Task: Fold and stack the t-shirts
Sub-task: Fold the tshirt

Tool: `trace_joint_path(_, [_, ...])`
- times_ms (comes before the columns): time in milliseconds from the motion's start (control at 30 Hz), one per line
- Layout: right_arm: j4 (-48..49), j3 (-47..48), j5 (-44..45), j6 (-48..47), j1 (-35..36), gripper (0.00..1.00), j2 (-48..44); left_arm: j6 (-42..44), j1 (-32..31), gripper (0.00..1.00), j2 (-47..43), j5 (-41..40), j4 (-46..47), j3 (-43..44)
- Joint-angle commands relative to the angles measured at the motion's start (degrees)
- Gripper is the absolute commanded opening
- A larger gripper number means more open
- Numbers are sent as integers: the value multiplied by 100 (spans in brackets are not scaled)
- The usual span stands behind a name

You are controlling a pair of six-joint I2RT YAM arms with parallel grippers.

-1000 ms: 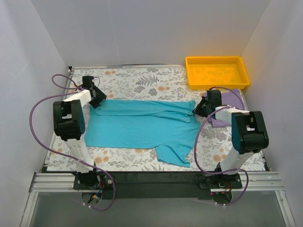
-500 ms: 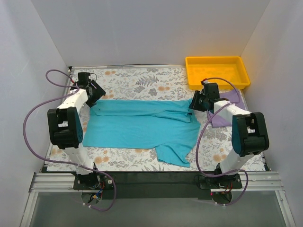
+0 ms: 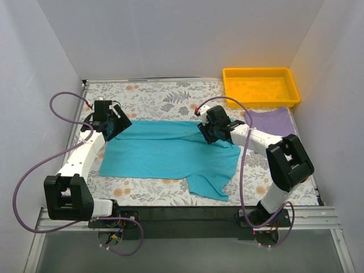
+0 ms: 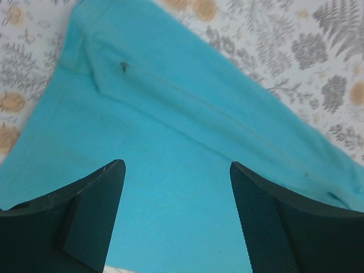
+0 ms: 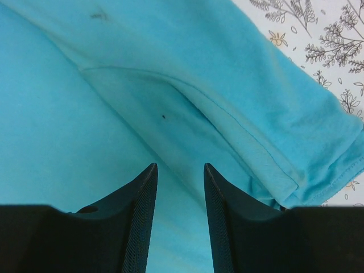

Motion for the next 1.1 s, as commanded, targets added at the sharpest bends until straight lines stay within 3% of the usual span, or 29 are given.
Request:
trace_joint_path(0, [-184,233,433,-703,64,39,207,114,21,69,-469,-145,-375,-355])
trace_joint_path(300, [-281,330,688,-1046,223,37,577,79,13,69,-848,-74,-499,-857])
trace_joint_path(400, [-334,400,714,-1116,223,29,638,105,13,69,-857,-101,-507,-892])
trace_joint_path(533, [-562,698,724,-1248,214,9,568,167,13,69,-830,-109,-516,-866])
trace_joint_path(633, [-851,1197,688,-1388,214,2,603,228,13,69,-760,-118,-508,-813])
trace_joint_path(1067, [-1292,3552,302,-1582,-347,1,2270,395,13,69,-444,84,-525,-734])
